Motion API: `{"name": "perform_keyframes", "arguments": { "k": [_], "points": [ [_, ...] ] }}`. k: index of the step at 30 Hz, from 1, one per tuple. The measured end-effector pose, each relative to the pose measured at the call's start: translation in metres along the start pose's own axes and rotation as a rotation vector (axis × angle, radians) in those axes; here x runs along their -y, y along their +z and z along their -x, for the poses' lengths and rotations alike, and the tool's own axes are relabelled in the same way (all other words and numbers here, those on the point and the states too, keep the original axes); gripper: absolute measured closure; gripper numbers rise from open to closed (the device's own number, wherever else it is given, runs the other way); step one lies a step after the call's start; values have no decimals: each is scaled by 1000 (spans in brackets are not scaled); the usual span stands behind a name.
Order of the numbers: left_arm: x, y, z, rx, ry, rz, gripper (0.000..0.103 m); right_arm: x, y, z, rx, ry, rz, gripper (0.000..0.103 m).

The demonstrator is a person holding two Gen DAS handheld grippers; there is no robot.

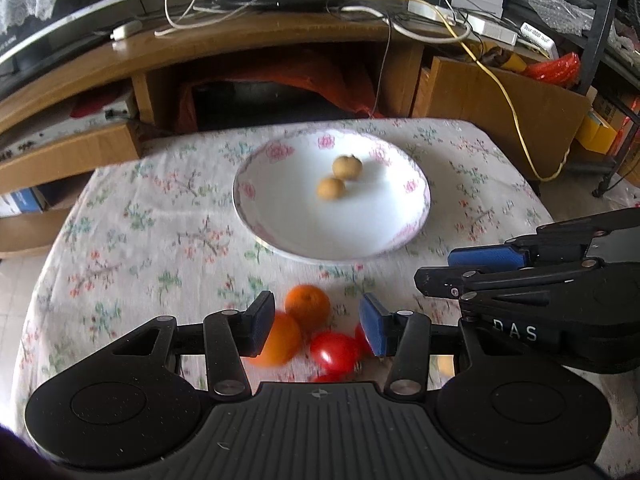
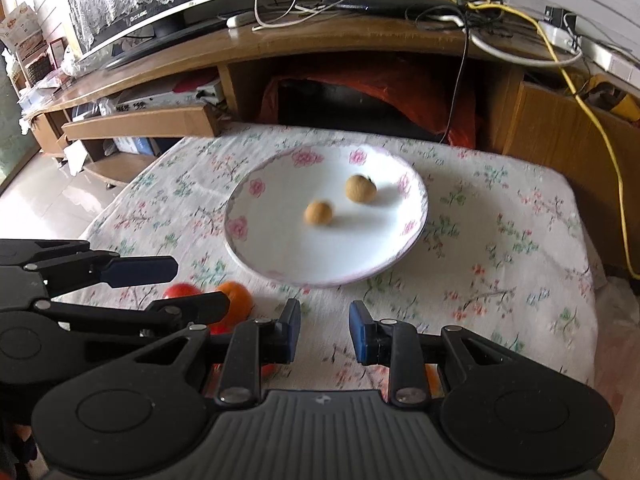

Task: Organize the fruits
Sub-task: 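Grasp a third tan fruit with the right gripper while the left grasps an orange tangerine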

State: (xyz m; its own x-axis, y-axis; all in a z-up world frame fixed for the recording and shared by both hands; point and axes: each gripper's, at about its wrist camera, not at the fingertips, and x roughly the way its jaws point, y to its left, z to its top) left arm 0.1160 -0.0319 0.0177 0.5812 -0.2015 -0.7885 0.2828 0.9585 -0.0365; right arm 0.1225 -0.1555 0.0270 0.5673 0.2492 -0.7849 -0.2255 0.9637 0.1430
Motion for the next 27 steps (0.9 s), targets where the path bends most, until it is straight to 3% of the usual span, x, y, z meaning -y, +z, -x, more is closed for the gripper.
{"name": "perform_keyframes", "arguments": {
  "k": [6, 12, 27],
  "points": [
    [-6, -16, 5, -23, -16, 14, 39, -5, -18, 4, -38, 36, -4, 75],
    [-16, -29, 5, -57, -4, 26, 39, 0, -30, 6, -61, 22, -23, 75],
    [-11, -52, -13, -91, -14, -75, 42, 9, -40, 2, -92, 24, -36, 74]
  ]
}}
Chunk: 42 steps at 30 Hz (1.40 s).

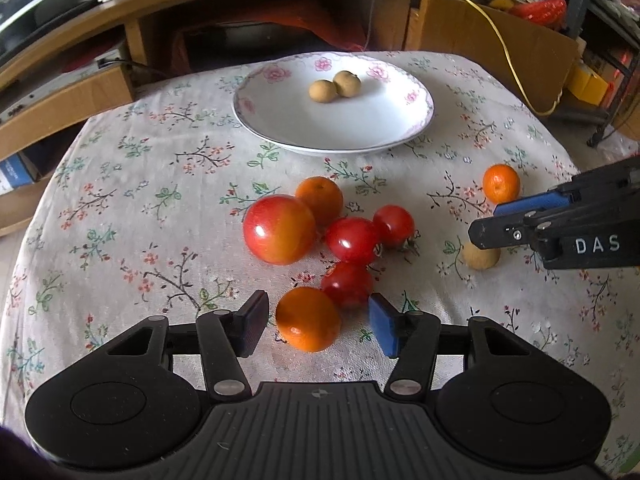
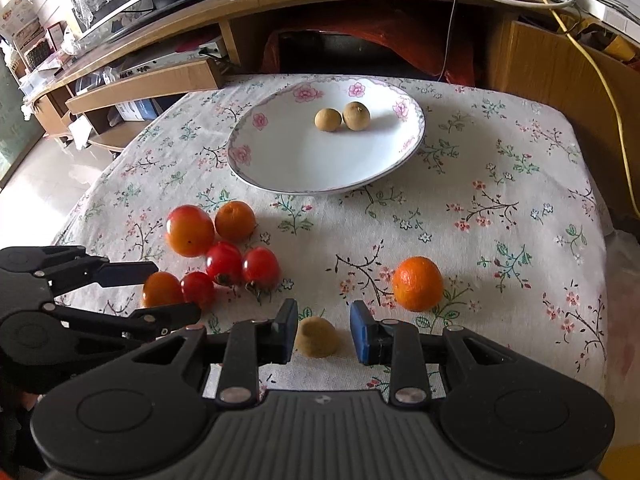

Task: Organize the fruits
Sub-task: 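Grasp a third tan fruit with the right gripper while the left grasps an orange tangerine, then lift and carry the tangerine and tan fruit toward the white bowl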

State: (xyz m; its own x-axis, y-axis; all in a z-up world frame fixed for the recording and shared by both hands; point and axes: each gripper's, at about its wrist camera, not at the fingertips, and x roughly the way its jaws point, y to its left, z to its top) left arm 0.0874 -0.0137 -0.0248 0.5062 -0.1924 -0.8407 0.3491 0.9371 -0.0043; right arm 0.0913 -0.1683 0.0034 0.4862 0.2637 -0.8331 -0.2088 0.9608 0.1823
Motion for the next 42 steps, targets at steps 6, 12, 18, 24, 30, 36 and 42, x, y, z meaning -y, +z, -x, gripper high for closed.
{"name": "perform_keyframes", "arguments": {
  "k": [6, 12, 18, 24, 30, 36, 42],
  "points": [
    [2, -3, 0, 9, 8, -11, 52, 8, 1, 1, 8, 1, -20, 73],
    [0, -1, 3, -5, 3, 11, 61, 20, 4, 7, 28, -7, -56, 73],
    [-2, -3, 7, -5, -1, 17, 61, 10, 2, 2, 12, 10, -28, 73],
    [-3, -5, 5, -9, 2, 20, 60, -8, -3, -12, -27, 7, 55, 73],
    [-1, -5, 5, -7, 12, 3, 61, -17, -8, -17, -22, -25, 120, 77],
    [1, -8, 9, -11, 16, 9, 61, -20, -10, -8, -19, -30, 130, 77],
    [4, -20, 16, -17, 13, 19, 61, -25, -20, 3, -16, -20, 122, 77]
  ]
}}
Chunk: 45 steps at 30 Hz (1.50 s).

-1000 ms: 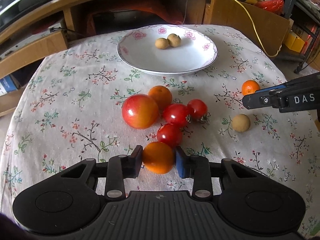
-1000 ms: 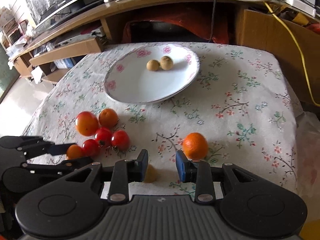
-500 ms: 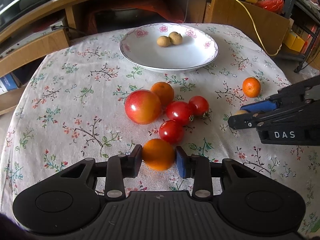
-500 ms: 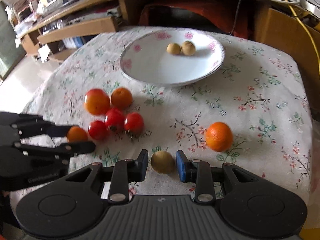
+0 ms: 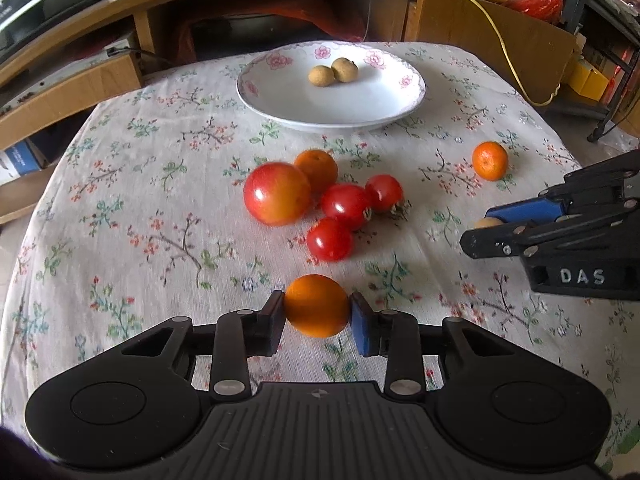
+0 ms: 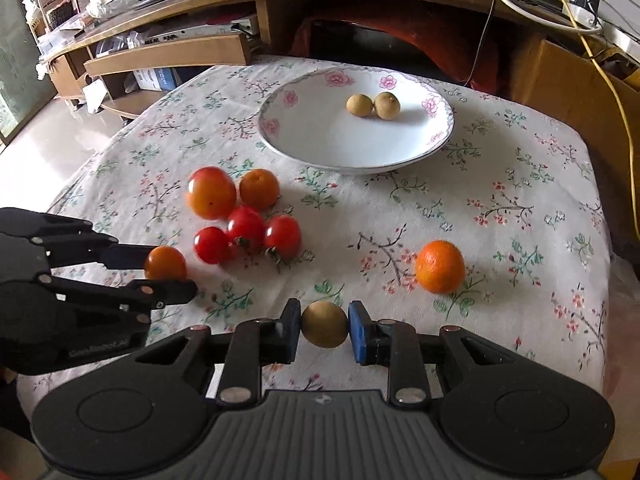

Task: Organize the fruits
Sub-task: 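Lift and carry the tangerine and tan fruit toward the white bowl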

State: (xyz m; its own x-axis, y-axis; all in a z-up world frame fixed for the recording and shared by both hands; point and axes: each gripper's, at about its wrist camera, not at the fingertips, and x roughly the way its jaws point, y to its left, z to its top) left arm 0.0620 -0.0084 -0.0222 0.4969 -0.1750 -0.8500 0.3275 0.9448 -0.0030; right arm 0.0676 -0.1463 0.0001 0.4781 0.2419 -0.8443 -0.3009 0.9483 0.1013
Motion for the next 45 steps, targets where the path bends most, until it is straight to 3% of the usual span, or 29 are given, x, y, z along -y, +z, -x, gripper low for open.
{"name": "perform_keyframes", "arguments": {
  "k": [8, 12, 26, 29, 33, 34, 45],
  "points": [
    [3, -5, 2, 10, 5, -17, 57, -8, -12, -6, -16, -18, 51, 77],
    [5, -5, 2, 6, 3, -32, 44, -6, -13, -6, -17, -12, 61, 76],
    [5, -5, 1, 17, -2, -50, 41, 1, -16, -3, -6, 5, 52, 70],
    [6, -5, 1, 21, -3, -52, 44, -2, -17, -4, 0, 8, 65, 70],
    [5, -5, 2, 18, -8, -40, 60, -9, -18, -4, -12, -27, 96, 73],
    [5, -5, 3, 16, -10, -37, 61, -9, -18, -3, -15, -34, 94, 77],
    [11, 8, 12, 45, -30, -21, 62, -5, -9, 7, 19, -29, 43, 77]
  ]
}}
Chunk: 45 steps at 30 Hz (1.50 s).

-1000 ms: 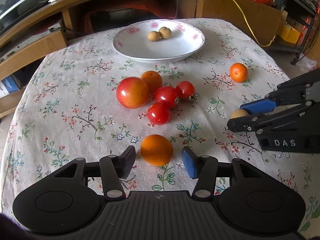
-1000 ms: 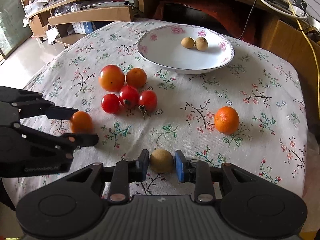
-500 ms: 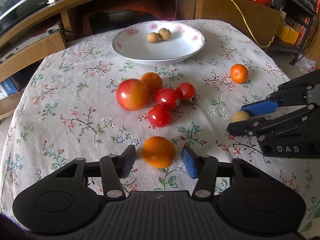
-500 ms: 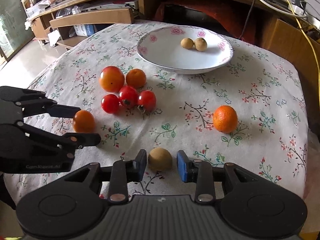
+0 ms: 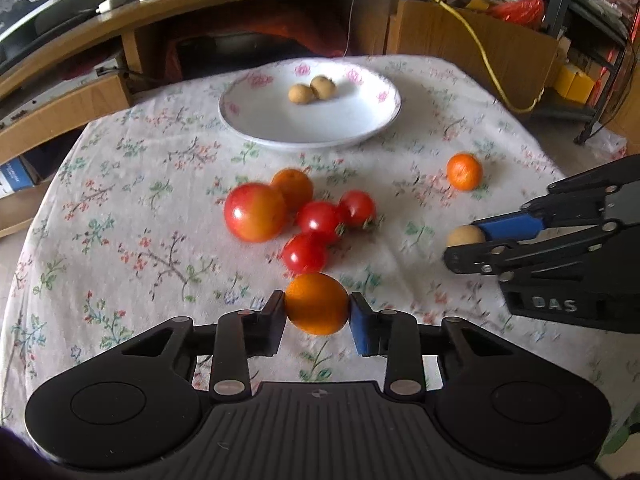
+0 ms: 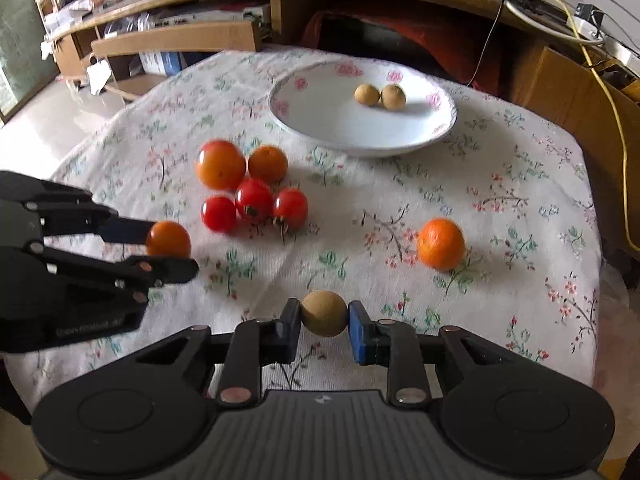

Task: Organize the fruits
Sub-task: 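Lift and carry the tangerine and tan fruit toward the white bowl, then open the left gripper over the bowl while the right releases its tan fruit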

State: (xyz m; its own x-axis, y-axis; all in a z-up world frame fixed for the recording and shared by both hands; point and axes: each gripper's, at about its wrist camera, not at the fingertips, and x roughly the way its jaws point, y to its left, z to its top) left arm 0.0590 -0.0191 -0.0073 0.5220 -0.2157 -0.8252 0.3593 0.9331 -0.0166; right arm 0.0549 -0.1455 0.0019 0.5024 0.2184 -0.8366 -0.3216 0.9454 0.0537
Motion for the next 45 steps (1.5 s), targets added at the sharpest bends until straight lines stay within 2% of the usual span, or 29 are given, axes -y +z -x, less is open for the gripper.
{"name": "perform_keyframes", "arguments": {
  "k": [15, 26, 35, 45],
  "points": [
    [-3, 56, -11, 68, 11, 40, 62, 15, 52, 2, 90, -3, -61, 77],
    [-10, 89, -29, 89, 27, 45, 62, 36, 87, -14, 116, -13, -100, 77],
    [-14, 107, -51, 89, 54, 37, 63, 52, 110, -38, 121, -25, -96, 77],
    [-17, 114, -70, 70, 72, 32, 63, 63, 117, -61, 105, -22, -119, 77]
  ]
}}
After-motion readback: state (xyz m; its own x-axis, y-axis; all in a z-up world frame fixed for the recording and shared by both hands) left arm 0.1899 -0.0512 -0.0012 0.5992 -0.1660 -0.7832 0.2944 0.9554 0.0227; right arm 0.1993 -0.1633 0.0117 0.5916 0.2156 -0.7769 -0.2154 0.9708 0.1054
